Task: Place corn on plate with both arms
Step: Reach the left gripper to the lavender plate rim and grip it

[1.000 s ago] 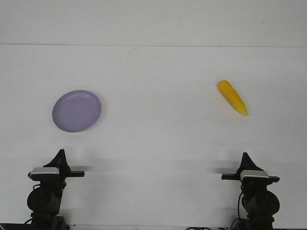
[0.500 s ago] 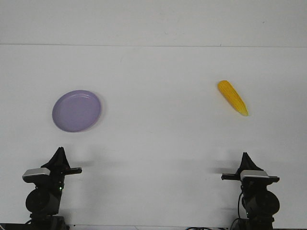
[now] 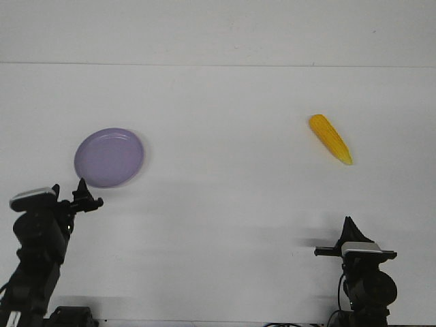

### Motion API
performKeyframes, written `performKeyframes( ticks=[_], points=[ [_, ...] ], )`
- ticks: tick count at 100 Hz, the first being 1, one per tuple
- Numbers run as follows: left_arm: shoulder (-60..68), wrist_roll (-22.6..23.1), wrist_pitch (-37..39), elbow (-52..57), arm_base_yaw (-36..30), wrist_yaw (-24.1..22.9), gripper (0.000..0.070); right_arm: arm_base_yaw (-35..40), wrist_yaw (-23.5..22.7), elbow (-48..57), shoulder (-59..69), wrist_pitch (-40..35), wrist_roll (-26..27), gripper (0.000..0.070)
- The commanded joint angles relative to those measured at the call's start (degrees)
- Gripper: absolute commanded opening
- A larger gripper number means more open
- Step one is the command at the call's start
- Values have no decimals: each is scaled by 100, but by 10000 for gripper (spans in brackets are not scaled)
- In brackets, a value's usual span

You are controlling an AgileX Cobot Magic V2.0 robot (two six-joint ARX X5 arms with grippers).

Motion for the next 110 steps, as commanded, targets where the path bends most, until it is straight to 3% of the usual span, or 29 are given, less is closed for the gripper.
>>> performKeyframes(
  ticks=[1,24,34,57,89,100,110],
  points=[
    [837,282,-20,350,269,70,384,0,0,-17,4,46,57,16],
    [3410,264,-205,1558,1327,1331,383,0,0,-17,4,46,57,16],
    [4286,264,-240,2061,1519,1659,383,0,0,-20,4,46,57,17],
    [5525,267,-439,2785,1593,1801,383,0,0,-17,4,46,57,16],
    [5945,254,-234,2824,1543,1851,374,0,0,-17,4,46,57,16],
    [6004,251,-177,2824,1491,1853,315,0,0,-17,4,46,59,16],
    [6046,238,-149,2824,1473,1856,201,0,0,-17,4,46,57,16]
  ],
)
